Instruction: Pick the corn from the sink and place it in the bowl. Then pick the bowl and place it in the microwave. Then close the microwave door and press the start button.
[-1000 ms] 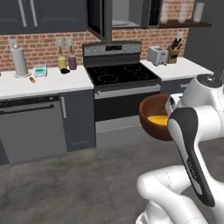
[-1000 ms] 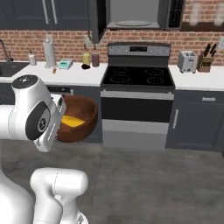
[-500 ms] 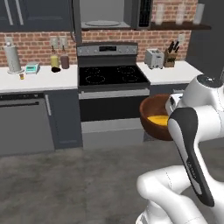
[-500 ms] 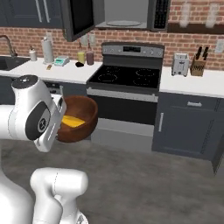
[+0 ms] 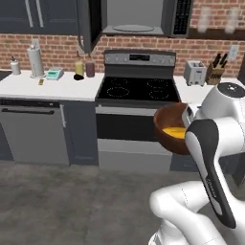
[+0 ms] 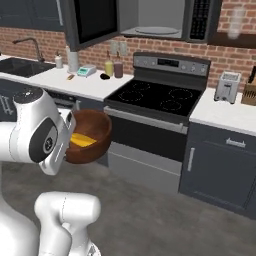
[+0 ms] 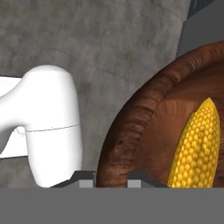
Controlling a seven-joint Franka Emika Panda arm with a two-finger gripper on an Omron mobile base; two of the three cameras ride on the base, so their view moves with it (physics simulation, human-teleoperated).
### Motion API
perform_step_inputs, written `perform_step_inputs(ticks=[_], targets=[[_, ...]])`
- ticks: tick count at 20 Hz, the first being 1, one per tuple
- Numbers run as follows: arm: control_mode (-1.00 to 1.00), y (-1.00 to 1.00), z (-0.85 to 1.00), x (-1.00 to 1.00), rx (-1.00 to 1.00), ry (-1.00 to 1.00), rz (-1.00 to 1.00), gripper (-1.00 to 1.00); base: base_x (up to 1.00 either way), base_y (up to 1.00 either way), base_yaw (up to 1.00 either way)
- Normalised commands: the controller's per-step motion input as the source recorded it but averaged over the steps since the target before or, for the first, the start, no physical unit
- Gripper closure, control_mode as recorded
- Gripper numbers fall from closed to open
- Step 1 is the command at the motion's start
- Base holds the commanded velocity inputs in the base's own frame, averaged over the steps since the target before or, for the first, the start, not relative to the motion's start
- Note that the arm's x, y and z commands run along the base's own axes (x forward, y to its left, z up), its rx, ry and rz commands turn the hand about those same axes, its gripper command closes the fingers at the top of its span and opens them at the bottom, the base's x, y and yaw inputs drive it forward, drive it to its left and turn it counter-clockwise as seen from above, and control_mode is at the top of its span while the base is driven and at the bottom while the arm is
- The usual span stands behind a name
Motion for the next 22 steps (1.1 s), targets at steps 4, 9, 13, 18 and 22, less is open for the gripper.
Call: perform_step_inputs(ticks=[4, 9, 13, 18, 22], targets=[[1.0, 0.0, 0.0, 0.0, 0.0, 0.0, 0.0, 1.0, 0.89, -0.74, 0.31], [1.0, 0.0, 0.0, 0.0, 0.0, 0.0, 0.0, 1.0, 0.73, -0.34, 0.21], [1.0, 0.0, 0.0, 0.0, 0.0, 0.0, 0.0, 1.0, 0.57, -0.31, 0.16], [1.0, 0.0, 0.0, 0.0, 0.0, 0.0, 0.0, 1.0, 0.61, -0.39, 0.16], [1.0, 0.0, 0.0, 0.0, 0.0, 0.0, 0.0, 1.0, 0.33, -0.58, 0.21]])
